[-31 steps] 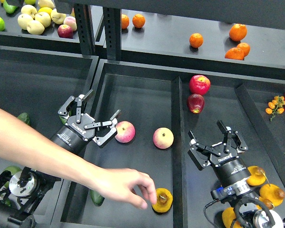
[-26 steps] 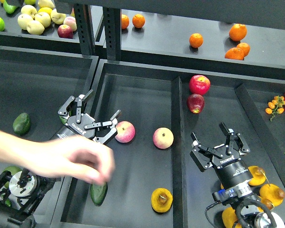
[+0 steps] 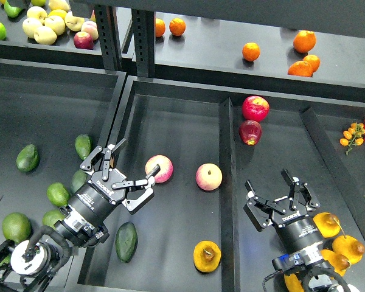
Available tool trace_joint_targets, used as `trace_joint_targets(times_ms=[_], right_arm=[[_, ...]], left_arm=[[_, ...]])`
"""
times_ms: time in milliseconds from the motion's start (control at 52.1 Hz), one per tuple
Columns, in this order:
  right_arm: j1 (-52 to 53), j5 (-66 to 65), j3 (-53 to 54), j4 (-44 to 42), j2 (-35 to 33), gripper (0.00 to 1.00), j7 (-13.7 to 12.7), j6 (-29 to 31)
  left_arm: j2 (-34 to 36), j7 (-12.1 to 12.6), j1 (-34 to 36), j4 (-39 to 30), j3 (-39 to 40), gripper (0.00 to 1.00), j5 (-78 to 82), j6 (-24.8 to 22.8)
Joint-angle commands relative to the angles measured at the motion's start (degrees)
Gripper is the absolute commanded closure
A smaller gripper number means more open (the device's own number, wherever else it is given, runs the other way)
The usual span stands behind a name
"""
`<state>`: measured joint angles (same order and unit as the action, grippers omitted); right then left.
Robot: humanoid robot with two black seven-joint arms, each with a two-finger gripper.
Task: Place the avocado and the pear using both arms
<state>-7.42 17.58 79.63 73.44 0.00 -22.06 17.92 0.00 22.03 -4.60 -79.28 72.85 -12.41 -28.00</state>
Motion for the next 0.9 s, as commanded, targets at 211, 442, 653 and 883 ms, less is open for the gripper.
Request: trace_joint_targets(times_ms=[211, 442, 653, 883], right_arm=[[-0.5, 0.0, -0.4, 0.1, 0.0, 0.0, -0.1, 0.0], [-0.5, 0.0, -0.9, 0.0, 0.0, 0.0, -0.1, -0.3], [-0.6, 0.0, -1.0, 0.0, 0.0, 0.0, -0.1, -0.4], [-1.5, 0.0, -0.8, 0.2, 0.0, 0.0, -0.1, -0.1]], left_arm=[[0.0, 0.0, 0.5, 0.0, -0.4, 0.01, -0.5, 0.0], [0.0, -0.1, 0.6, 0.1, 0.2, 0.01, -0.4, 0.0], [0.0, 0.0, 0.7, 0.0, 0.1, 0.01, -0.4, 0.0], [0.0, -0.2, 0.9, 0.0, 0.9, 0.01, -0.4, 0.0]])
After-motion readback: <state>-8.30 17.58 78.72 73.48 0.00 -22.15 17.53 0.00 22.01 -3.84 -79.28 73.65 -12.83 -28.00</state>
